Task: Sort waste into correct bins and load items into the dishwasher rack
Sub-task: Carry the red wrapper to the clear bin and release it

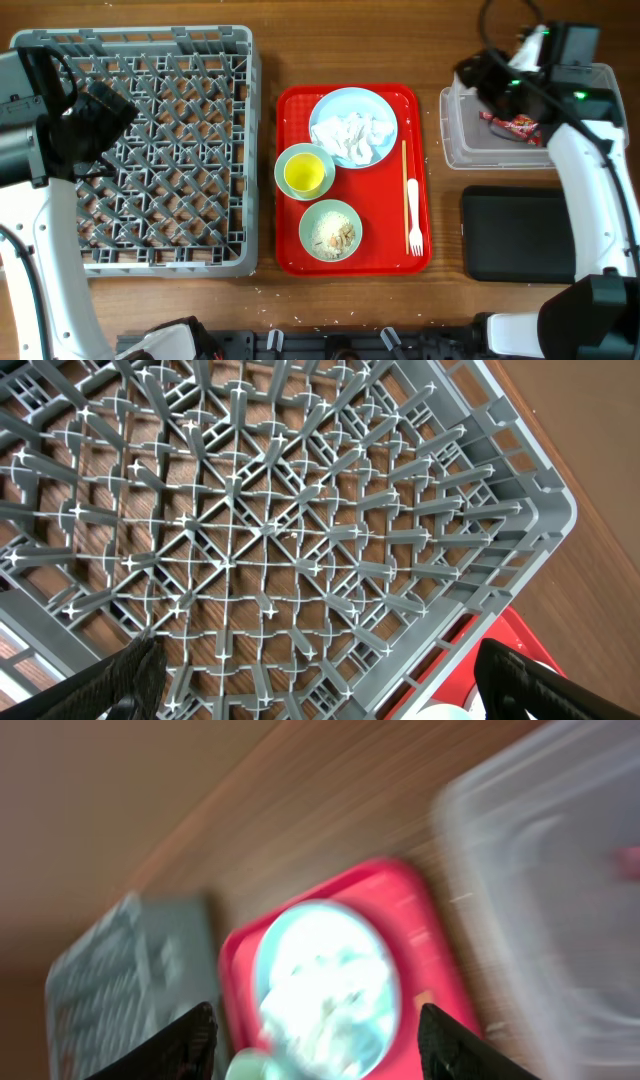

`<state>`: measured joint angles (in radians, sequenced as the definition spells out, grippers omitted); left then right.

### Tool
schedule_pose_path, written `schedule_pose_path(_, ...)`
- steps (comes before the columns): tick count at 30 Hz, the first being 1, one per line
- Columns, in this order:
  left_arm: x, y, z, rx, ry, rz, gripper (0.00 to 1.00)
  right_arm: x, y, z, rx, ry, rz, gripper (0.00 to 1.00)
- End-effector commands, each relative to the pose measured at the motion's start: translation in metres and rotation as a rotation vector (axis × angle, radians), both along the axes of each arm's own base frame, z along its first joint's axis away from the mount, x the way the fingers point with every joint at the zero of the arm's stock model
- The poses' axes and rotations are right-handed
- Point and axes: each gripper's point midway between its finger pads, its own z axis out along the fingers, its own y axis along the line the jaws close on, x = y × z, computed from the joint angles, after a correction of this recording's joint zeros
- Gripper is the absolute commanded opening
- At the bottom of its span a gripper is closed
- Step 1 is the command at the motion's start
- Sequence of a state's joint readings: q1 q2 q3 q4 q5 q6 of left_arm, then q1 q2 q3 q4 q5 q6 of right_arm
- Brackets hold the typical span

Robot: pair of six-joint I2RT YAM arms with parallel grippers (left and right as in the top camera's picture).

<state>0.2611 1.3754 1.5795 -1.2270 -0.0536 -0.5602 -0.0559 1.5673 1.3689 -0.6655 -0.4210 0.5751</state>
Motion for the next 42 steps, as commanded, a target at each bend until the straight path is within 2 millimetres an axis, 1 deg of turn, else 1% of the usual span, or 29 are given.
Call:
schedule_pose_path(1,0.000,0.001,0.001,-0.007,-0.007,0.012,1.00,-0.010,0.058,-0.017,-0.064,0.038,0.091,0.66)
schedule_pose_path(3,0.000,0.001,0.001,-0.007,-0.007,0.011,1.00,-0.018,0.074,-0.037,-0.127,0.094,0.016,0.68)
schedule_pose_path(4,0.000,0.001,0.001,-0.007,-0.007,0.012,1.00,-0.023,0.090,-0.055,-0.182,0.128,0.006,0.68)
schedule_pose_path(5,0.000,0.001,0.001,-0.007,-0.007,0.011,1.00,-0.026,0.105,-0.071,-0.213,0.160,0.017,0.68)
schedule_pose_path(7,0.000,0.001,0.001,-0.007,-0.007,0.012,1.00,-0.031,0.125,-0.097,-0.244,0.206,0.051,0.68)
schedule_pose_path(8,0.000,0.001,0.001,-0.007,-0.007,0.012,1.00,-0.033,0.131,-0.112,-0.261,0.233,0.069,0.68)
schedule_pose_path(9,0.000,0.001,0.001,-0.007,-0.007,0.011,1.00,-0.034,0.135,-0.133,-0.281,0.275,0.080,0.68)
schedule_pose_path(11,0.000,0.001,0.001,-0.007,-0.007,0.011,1.00,-0.036,0.130,-0.169,-0.320,0.347,0.091,0.67)
schedule_pose_path(13,0.000,0.001,0.001,-0.007,-0.007,0.012,1.00,-0.038,0.124,-0.189,-0.350,0.390,0.104,0.60)
schedule_pose_path(14,0.000,0.001,0.001,-0.007,-0.007,0.011,1.00,-0.039,0.124,-0.193,-0.358,0.395,0.115,0.57)
schedule_pose_path(16,0.000,0.001,0.001,-0.007,-0.007,0.011,1.00,-0.039,0.123,-0.195,-0.365,0.397,0.124,0.50)
schedule_pose_path(17,0.000,0.001,0.001,-0.007,-0.007,0.011,1.00,-0.041,0.123,-0.195,-0.367,0.404,0.124,0.41)
schedule_pose_path(18,0.000,0.001,0.001,-0.007,-0.007,0.012,1.00,-0.043,0.122,-0.196,-0.370,0.412,0.125,0.36)
schedule_pose_path(19,0.000,0.001,0.001,-0.007,-0.007,0.011,1.00,-0.046,0.121,-0.196,-0.372,0.424,0.126,0.15)
schedule_pose_path(20,0.000,0.001,0.001,-0.007,-0.007,0.012,1.00,-0.048,0.123,-0.195,-0.358,0.433,0.137,0.04)
schedule_pose_path(21,0.000,0.001,0.001,-0.007,-0.007,0.012,1.00,-0.048,0.126,-0.188,-0.343,0.428,0.142,0.04)
schedule_pose_path(22,0.000,0.001,0.001,-0.007,-0.007,0.012,1.00,-0.046,0.125,-0.175,-0.340,0.411,0.143,0.04)
schedule_pose_path(24,0.000,0.001,0.001,-0.007,-0.007,0.011,1.00,-0.036,0.116,-0.130,-0.329,0.331,0.145,0.04)
schedule_pose_path(25,0.000,0.001,0.001,-0.007,-0.007,0.012,1.00,-0.031,0.104,-0.099,-0.304,0.265,0.108,0.04)
schedule_pose_path(27,0.000,0.001,0.001,-0.007,-0.007,0.011,1.00,-0.022,0.078,-0.059,-0.267,0.173,0.034,0.04)
schedule_pose_path(28,0.000,0.001,0.001,-0.007,-0.007,0.012,1.00,-0.019,0.063,-0.045,-0.255,0.143,-0.007,0.04)
schedule_pose_path(29,0.000,0.001,0.001,-0.007,-0.007,0.011,1.00,-0.017,0.052,-0.038,-0.248,0.130,-0.035,0.04)
schedule_pose_path(30,0.000,0.001,0.001,-0.007,-0.007,0.011,1.00,-0.015,0.035,-0.031,-0.241,0.118,-0.079,0.04)
schedule_pose_path(31,0.000,0.001,0.001,-0.007,-0.007,0.011,1.00,-0.013,0.021,-0.028,-0.237,0.116,-0.111,0.04)
schedule_pose_path(32,0.000,0.001,0.001,-0.007,-0.007,0.011,1.00,-0.012,0.012,-0.027,-0.224,0.118,-0.131,0.04)
schedule_pose_path(34,0.000,0.001,0.001,-0.007,-0.007,0.011,1.00,-0.011,0.005,-0.026,-0.172,0.126,-0.137,0.05)
schedule_pose_path(36,0.000,0.001,0.001,-0.007,-0.007,0.012,1.00,-0.007,0.001,-0.017,-0.104,0.100,-0.127,0.04)
schedule_pose_path(39,0.000,0.001,0.001,-0.007,-0.007,0.012,1.00,-0.002,-0.029,0.017,-0.050,-0.003,-0.189,0.04)
schedule_pose_path(42,0.000,0.001,0.001,-0.007,-0.007,0.011,1.00,-0.001,-0.077,0.051,-0.029,-0.115,-0.319,0.04)
